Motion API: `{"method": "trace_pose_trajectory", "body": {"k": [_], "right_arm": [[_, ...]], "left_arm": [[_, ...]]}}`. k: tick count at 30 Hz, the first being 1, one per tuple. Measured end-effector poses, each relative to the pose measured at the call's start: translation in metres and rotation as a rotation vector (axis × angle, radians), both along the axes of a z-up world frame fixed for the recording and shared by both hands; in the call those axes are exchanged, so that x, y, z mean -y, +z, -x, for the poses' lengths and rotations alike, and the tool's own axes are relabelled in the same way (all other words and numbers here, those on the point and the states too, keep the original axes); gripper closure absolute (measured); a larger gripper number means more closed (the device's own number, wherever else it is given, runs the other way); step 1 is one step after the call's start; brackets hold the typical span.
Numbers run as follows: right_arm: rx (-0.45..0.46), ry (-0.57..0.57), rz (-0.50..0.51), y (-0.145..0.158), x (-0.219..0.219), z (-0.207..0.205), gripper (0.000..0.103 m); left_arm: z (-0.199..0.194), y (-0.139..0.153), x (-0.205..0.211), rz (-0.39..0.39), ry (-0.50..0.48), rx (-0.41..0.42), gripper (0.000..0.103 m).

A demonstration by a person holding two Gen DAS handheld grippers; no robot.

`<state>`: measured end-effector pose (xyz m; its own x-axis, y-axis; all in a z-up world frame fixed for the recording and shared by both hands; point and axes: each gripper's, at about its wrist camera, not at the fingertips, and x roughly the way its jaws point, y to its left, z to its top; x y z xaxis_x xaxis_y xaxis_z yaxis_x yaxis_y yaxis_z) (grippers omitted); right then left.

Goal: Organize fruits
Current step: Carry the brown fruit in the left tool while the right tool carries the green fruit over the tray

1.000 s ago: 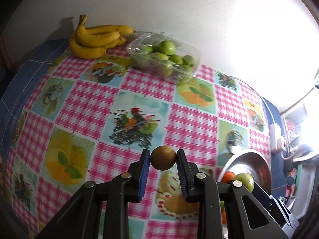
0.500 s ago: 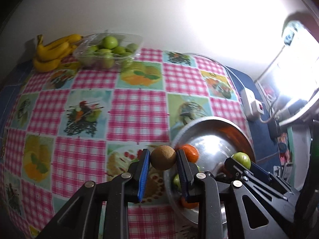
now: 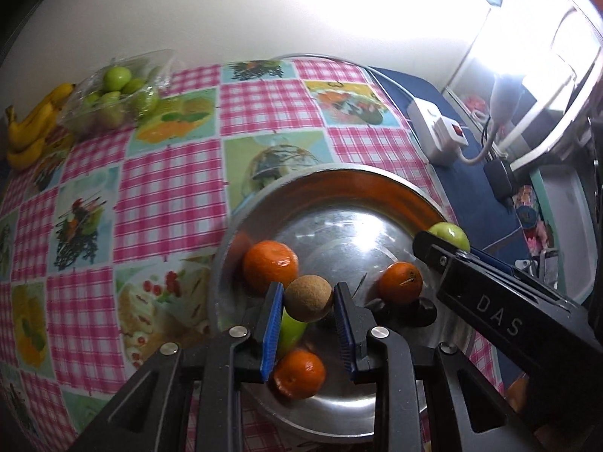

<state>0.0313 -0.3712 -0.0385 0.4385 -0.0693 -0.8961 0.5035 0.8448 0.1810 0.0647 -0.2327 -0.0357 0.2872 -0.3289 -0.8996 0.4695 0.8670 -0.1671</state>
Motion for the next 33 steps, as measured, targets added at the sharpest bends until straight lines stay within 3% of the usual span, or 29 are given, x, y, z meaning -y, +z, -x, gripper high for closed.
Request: {"method": "trace_pose_trajectory", "body": {"k": [12,22,33], "right_arm": [[-0.024,0.016,-0.005,-0.017,0.006,-0.022,0.049],[-0.062,0.018,-0.011,-0.033,0.007,-0.027,0.049],[-0.077,0.016,-0.005,-0.037,0.007,-0.027,0.048]], "left_arm": [[-0.015,-0.017,0.031,-0.032,-0.065,0.033,0.074],[-0.021,-0.035,0.036,-0.033,-0.062,-0.007,0.074],[-0.021,-0.035,0.036,-0.026,-0.054,-0.02,0.073]]}}
